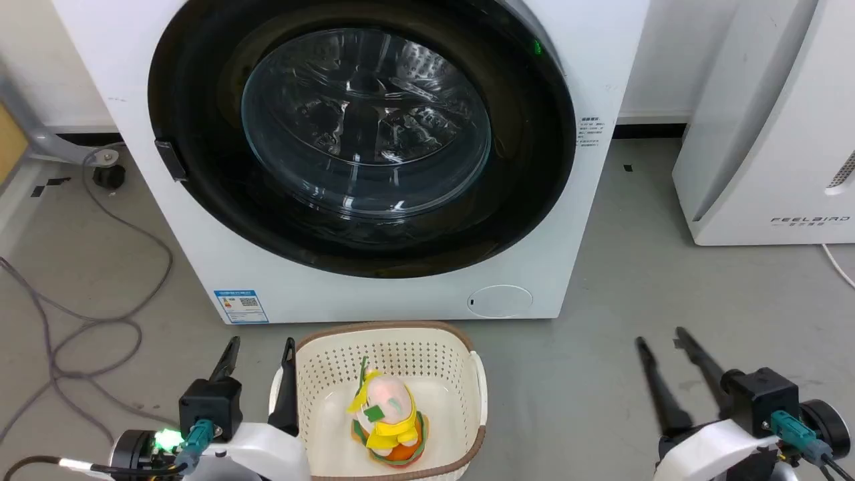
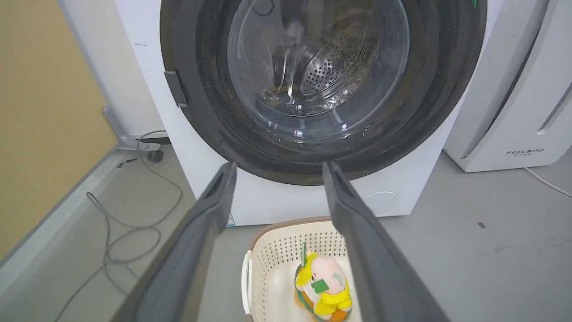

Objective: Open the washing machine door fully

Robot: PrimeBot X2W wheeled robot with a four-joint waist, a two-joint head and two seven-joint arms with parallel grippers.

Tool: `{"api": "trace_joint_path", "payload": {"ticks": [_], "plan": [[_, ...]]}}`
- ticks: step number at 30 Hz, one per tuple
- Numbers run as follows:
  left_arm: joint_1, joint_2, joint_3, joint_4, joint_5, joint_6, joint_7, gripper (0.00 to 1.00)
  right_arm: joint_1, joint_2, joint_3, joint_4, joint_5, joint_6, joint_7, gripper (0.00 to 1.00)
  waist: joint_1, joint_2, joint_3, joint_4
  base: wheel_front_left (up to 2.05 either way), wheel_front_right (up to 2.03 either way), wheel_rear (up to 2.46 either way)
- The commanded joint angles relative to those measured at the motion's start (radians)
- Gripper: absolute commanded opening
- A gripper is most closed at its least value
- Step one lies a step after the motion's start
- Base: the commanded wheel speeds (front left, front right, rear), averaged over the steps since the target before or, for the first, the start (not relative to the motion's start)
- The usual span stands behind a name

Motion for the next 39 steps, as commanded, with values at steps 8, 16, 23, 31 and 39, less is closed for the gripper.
{"api": "trace_joint_path", "payload": {"ticks": [8, 16, 23, 31, 39], "plan": [[-0.01, 0.0, -0.017, 0.01, -0.02, 0.005, -0.025, 1.0, 0.015, 0.001, -0.008, 0.009, 0.02, 0.0, -0.026, 0.0, 0.0, 0.0, -0.001, 0.001, 0.0, 0.0, 0.0], [-0.013, 0.0, -0.032, 0.01, -0.038, 0.003, -0.042, 1.0, 0.019, 0.001, -0.013, 0.015, 0.137, 0.0, -0.043, 0.0, 0.0, 0.0, -0.003, 0.005, 0.0, 0.0, 0.0], [-0.016, 0.0, -0.041, 0.013, -0.054, 0.006, -0.057, 1.0, 0.014, 0.001, -0.022, 0.014, 0.36, 0.0, -0.058, 0.0, 0.0, 0.0, -0.002, 0.008, 0.0, 0.0, 0.0], [-0.025, 0.0, -0.051, 0.02, -0.075, 0.012, -0.073, 1.0, -0.032, 0.002, -0.085, 0.01, 0.53, 0.0, -0.074, 0.0, 0.0, 0.0, 0.007, 0.009, 0.0, 0.0, 0.0], [-0.049, 0.0, -0.063, 0.012, -0.095, 0.013, -0.09, 1.0, -0.131, 0.002, -0.152, 0.023, 0.682, 0.0, -0.091, 0.0, 0.0, 0.0, 0.036, 0.011, 0.0, 0.0, 0.0]]}}
